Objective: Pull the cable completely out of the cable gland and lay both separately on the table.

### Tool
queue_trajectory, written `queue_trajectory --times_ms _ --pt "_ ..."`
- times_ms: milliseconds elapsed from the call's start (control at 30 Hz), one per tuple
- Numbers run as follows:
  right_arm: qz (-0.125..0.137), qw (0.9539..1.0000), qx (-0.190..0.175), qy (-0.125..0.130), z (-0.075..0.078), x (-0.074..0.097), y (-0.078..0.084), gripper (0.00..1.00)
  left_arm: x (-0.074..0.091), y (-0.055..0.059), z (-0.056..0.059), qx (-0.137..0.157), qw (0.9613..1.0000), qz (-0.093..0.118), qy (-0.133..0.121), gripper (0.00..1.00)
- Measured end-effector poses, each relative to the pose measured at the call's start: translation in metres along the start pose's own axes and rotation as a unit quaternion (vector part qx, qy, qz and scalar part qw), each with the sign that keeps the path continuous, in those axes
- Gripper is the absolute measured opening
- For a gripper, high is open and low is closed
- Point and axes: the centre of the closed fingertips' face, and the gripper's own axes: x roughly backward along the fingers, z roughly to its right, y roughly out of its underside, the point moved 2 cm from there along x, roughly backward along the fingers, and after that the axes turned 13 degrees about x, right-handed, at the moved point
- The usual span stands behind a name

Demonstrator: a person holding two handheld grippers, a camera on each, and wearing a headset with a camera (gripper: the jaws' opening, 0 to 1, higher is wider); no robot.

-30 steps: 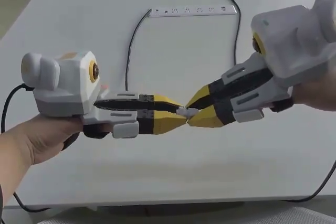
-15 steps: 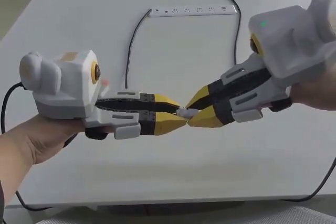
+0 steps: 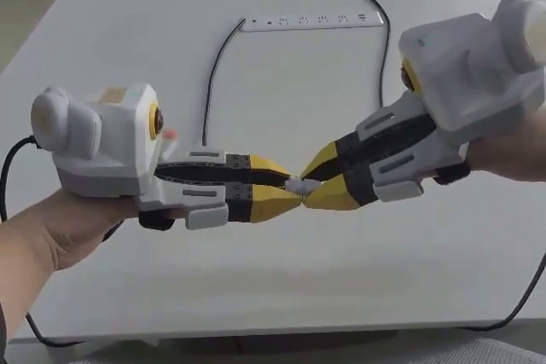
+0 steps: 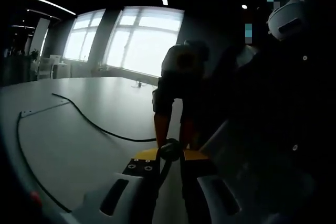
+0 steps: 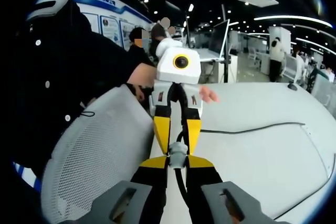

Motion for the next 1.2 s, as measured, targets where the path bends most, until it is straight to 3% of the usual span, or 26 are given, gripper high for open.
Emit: queue_trajectory --times_ms 367,667,900,1200 --pt "-0.002 0.9999 -0.01 0.002 0.0019 0.0017 -0.0014 0.08 -0.001 -0.0018 -0.0016 -0.002 1.0 0.0 -0.005 0.14" --pt "-0.004 0.9993 -0.038 -0.002 0.0024 0.0025 -0.0002 0.08 -0.0015 -0.0014 -0.002 -0.006 1.0 -0.002 -0.007 0.14" --pt "-0.012 0.9994 0.015 0.027 0.0053 0.0034 -0.0019 0.07 0.0002 -0.0035 -0.0048 0.005 0.9999 0.003 -0.013 0.14" --pt "-0.027 0.9973 0.051 0.045 0.004 0.003 -0.0007 0.06 -0.0004 -0.0035 -0.006 0.011 0.9998 0.003 -0.017 0.14"
